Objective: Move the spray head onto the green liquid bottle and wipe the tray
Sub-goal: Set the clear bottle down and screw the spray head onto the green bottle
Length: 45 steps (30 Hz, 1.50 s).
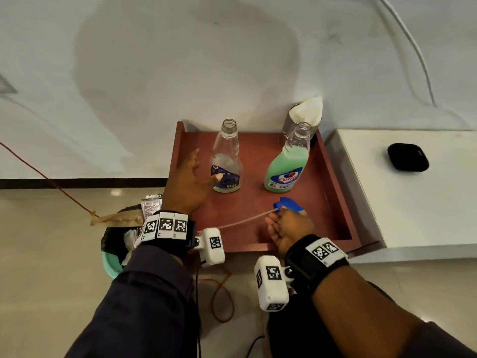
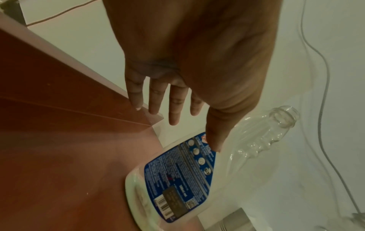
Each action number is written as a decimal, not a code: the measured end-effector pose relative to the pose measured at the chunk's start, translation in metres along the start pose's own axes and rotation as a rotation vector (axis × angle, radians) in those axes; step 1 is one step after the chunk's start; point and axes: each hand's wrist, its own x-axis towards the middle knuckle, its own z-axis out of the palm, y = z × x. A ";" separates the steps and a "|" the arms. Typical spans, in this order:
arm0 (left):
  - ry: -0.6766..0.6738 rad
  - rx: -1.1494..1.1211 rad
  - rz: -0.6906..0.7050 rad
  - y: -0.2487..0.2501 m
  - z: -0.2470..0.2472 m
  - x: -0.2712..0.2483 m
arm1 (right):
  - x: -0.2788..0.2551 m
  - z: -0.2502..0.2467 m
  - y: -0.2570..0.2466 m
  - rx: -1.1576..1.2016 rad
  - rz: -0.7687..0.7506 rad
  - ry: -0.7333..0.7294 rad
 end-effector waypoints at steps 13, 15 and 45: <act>-0.098 0.005 -0.101 -0.017 0.002 0.011 | -0.049 0.013 -0.014 -0.292 0.049 -0.215; -0.086 -0.007 -0.112 -0.016 0.002 0.011 | -0.051 0.035 -0.024 -0.353 -0.071 -0.260; -0.287 0.360 -0.153 0.005 0.008 0.093 | 0.049 0.160 -0.052 -0.886 -0.395 -0.206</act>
